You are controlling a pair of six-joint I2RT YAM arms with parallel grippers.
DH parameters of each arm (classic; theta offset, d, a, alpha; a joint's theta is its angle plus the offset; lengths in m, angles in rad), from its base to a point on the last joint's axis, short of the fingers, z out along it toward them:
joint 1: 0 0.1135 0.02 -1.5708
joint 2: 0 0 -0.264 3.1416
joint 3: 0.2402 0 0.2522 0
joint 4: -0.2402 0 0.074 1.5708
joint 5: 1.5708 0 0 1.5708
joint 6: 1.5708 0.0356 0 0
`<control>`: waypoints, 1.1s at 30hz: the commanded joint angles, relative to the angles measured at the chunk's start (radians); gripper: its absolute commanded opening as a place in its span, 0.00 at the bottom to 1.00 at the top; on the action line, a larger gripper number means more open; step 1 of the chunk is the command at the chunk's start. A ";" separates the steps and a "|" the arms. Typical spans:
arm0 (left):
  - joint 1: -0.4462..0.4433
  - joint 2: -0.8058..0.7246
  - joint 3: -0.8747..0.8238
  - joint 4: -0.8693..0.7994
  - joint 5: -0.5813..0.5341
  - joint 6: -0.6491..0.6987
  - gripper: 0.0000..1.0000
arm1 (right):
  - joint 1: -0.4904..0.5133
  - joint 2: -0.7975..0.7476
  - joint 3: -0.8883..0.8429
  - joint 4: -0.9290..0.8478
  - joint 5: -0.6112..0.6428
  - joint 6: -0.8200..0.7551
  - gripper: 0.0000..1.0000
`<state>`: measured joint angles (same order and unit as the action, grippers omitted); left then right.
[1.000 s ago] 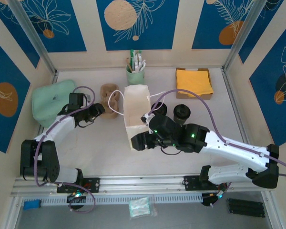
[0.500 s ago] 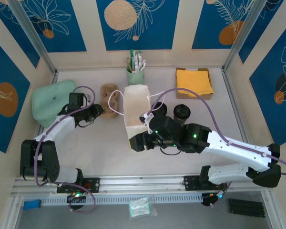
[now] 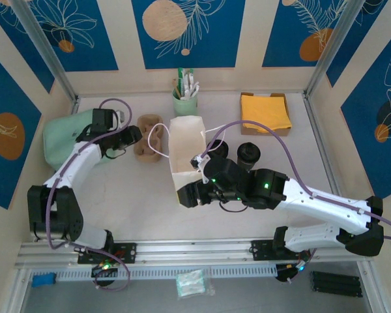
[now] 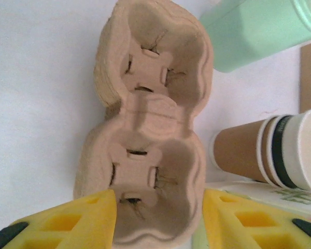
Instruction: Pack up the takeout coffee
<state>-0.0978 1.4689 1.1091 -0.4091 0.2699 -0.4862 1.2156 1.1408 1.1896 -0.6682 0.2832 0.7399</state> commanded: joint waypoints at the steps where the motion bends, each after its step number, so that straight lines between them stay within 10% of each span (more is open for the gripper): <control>1: -0.045 0.028 0.046 -0.104 -0.085 0.112 0.50 | 0.002 -0.005 0.025 -0.014 -0.004 0.000 0.74; 18: -0.298 0.079 0.001 -0.111 -0.323 0.235 0.56 | 0.013 -0.025 -0.019 -0.002 0.004 0.028 0.76; 33: -0.322 0.152 0.030 -0.091 -0.396 0.260 0.51 | 0.021 -0.050 -0.036 -0.004 0.022 0.034 0.76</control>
<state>-0.4152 1.5990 1.1183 -0.5018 -0.0910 -0.2440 1.2312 1.1072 1.1633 -0.6697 0.2882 0.7662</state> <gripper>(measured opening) 0.517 0.758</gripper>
